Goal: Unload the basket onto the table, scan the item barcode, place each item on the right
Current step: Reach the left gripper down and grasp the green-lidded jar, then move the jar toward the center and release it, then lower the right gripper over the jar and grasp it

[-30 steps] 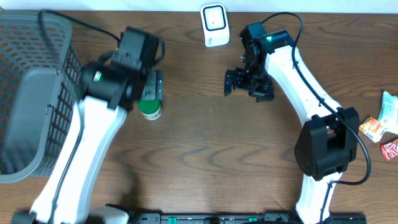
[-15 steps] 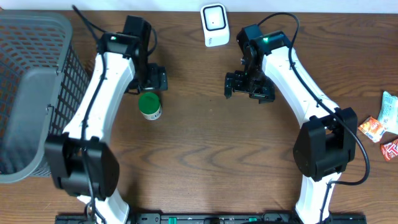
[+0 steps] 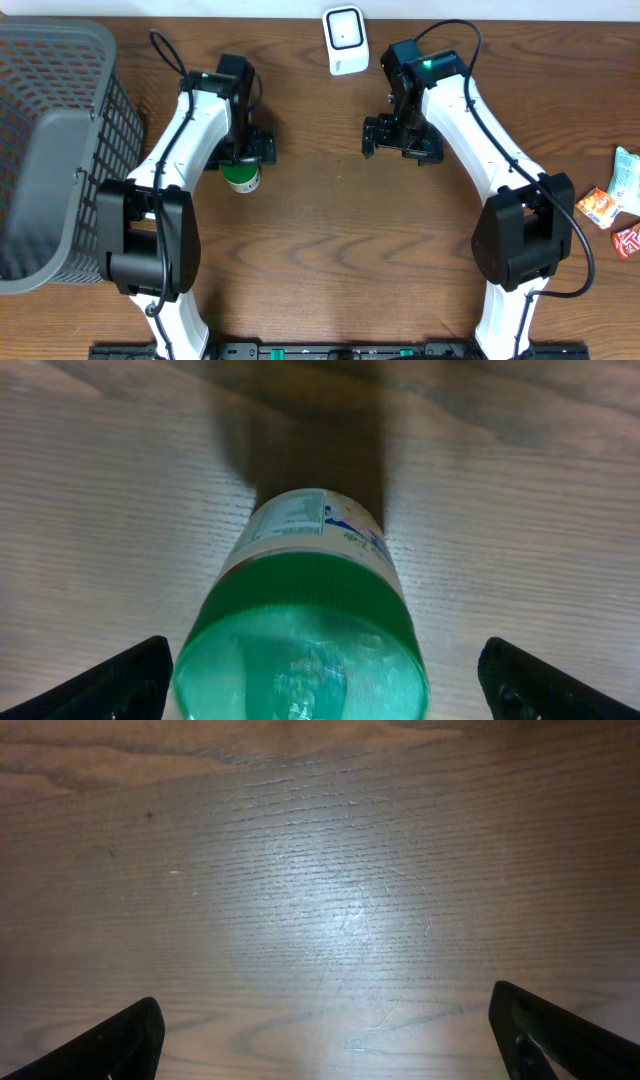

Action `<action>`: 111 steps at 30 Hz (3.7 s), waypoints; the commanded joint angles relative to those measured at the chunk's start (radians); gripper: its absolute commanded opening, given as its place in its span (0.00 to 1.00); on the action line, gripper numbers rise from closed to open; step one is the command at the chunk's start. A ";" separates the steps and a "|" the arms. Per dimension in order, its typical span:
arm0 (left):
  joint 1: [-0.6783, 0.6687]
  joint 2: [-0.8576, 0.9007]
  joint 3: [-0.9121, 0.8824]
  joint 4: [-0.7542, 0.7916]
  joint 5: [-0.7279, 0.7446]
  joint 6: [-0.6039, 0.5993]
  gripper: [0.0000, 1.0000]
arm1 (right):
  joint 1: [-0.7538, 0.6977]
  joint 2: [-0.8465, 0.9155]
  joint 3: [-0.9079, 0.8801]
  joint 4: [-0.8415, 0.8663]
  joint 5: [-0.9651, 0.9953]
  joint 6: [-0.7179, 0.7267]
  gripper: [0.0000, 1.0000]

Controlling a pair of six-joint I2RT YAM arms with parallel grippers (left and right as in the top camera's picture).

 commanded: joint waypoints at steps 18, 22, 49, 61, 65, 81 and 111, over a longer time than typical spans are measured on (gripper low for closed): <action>0.036 0.008 -0.126 0.068 0.006 -0.050 0.68 | 0.000 0.003 0.016 -0.002 0.013 0.009 0.99; 0.035 0.005 -0.126 0.049 0.006 -0.051 0.67 | -0.011 0.003 0.018 0.000 0.012 -0.014 0.99; -0.343 -0.015 -0.123 0.221 0.088 -0.276 0.67 | -0.348 0.003 0.337 -0.312 0.012 -0.133 0.99; -0.457 -0.019 -0.093 0.283 0.061 -0.311 0.81 | -0.347 0.003 0.337 -0.320 0.012 -0.133 0.99; -0.451 -0.055 -0.089 0.290 0.060 -0.294 0.98 | -0.347 0.003 0.337 -0.320 0.012 -0.133 0.99; -0.451 -0.585 -0.073 0.119 -0.349 -0.216 0.98 | -0.228 0.003 0.330 -0.267 -0.131 -0.118 0.99; -0.451 -1.177 -0.102 -0.009 -0.711 -0.278 0.98 | 0.246 0.167 0.106 -0.026 0.005 0.366 0.99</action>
